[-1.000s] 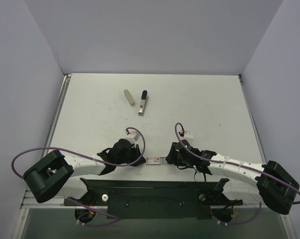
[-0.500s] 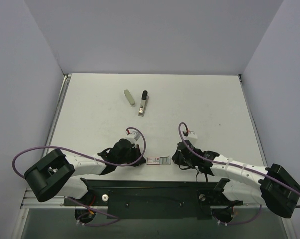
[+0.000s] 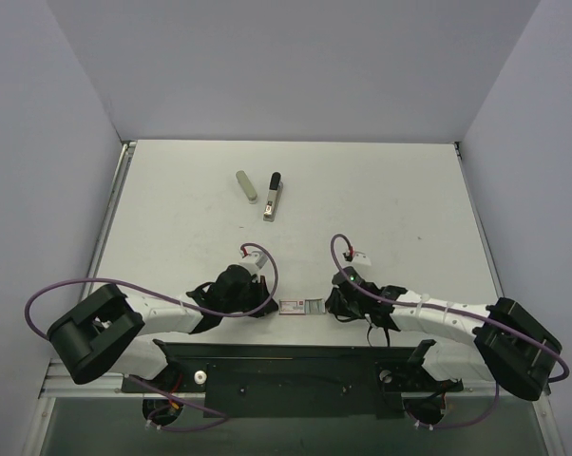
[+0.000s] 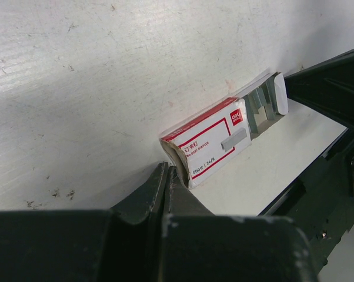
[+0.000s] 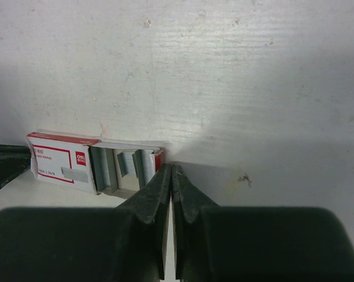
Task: Unload the staples from the stapler
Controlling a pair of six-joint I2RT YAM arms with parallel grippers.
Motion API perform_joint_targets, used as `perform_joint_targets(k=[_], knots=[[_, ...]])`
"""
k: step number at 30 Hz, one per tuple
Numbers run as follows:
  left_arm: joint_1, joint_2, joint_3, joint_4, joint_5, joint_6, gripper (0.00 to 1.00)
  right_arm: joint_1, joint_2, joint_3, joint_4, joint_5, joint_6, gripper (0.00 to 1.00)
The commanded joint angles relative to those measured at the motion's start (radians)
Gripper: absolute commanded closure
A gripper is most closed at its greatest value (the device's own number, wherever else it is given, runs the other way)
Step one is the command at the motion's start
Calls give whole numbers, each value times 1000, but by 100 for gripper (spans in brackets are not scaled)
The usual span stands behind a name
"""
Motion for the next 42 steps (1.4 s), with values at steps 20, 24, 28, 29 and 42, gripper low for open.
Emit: perform_joint_targets(k=[20, 24, 28, 29, 42], knots=[[-4, -2, 11, 24, 6, 11, 100, 81, 142, 75, 53, -39, 36, 100], [-4, -2, 9, 30, 8, 6, 100, 95, 163, 92, 67, -45, 42, 100], [-10, 1, 9, 36, 9, 0, 100, 113, 189, 109, 82, -46, 51, 100], [-13, -1, 9, 39, 8, 0, 100, 118, 201, 110, 89, -48, 53, 100], [-30, -27, 5, 33, -8, -14, 100, 136, 218, 147, 75, -25, 47, 100]])
